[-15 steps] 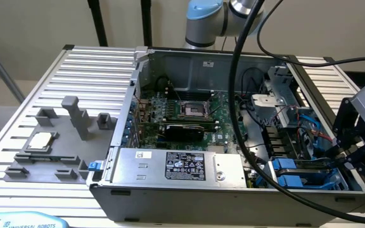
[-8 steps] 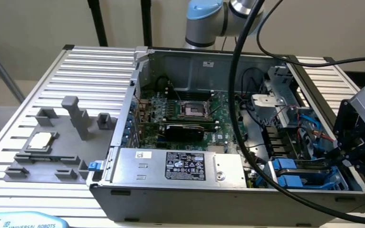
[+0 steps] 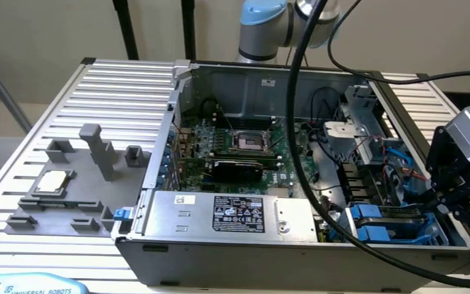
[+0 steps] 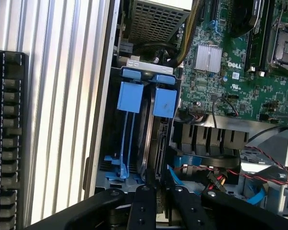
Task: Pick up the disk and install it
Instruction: 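Insert the first disk wire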
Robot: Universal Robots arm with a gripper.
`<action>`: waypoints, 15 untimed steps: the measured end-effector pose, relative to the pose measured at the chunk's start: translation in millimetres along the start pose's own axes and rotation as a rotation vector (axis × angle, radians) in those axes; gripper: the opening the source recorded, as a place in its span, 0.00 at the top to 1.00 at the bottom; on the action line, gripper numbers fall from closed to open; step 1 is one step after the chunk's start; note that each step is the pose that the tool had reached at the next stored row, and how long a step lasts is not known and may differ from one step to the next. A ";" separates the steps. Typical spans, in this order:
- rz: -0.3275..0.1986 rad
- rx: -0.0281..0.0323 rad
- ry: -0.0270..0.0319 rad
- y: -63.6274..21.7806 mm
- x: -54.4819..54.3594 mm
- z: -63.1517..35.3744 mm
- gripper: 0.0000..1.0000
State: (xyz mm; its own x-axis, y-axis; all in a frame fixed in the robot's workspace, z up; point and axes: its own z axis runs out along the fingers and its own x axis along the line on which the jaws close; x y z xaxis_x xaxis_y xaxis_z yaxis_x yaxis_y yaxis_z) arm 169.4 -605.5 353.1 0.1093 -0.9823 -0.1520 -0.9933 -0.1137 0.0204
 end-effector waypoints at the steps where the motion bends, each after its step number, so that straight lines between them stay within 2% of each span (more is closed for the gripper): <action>1: 0.000 -0.0001 -0.0001 2.6 -0.4 -0.1 0.82; 4: -0.001 -0.0003 0.0008 12.3 -2.0 0.3 0.82; 6: -0.001 -0.0009 0.0064 17.3 -3.8 0.7 0.82; 8: 0.000 -0.0020 0.0170 20.3 -4.9 1.1 0.82; 12: 0.004 -0.0047 0.0448 22.6 -5.4 2.3 0.82; 13: 0.006 -0.0050 0.0499 22.7 -5.5 2.7 0.82; 15: 0.011 -0.0048 0.0533 22.8 -6.2 3.3 0.82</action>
State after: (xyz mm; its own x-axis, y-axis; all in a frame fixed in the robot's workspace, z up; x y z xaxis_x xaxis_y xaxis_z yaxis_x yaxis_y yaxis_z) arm 146.0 -601.6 351.2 0.1008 -0.9900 -0.0989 -0.9942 -0.1038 0.0265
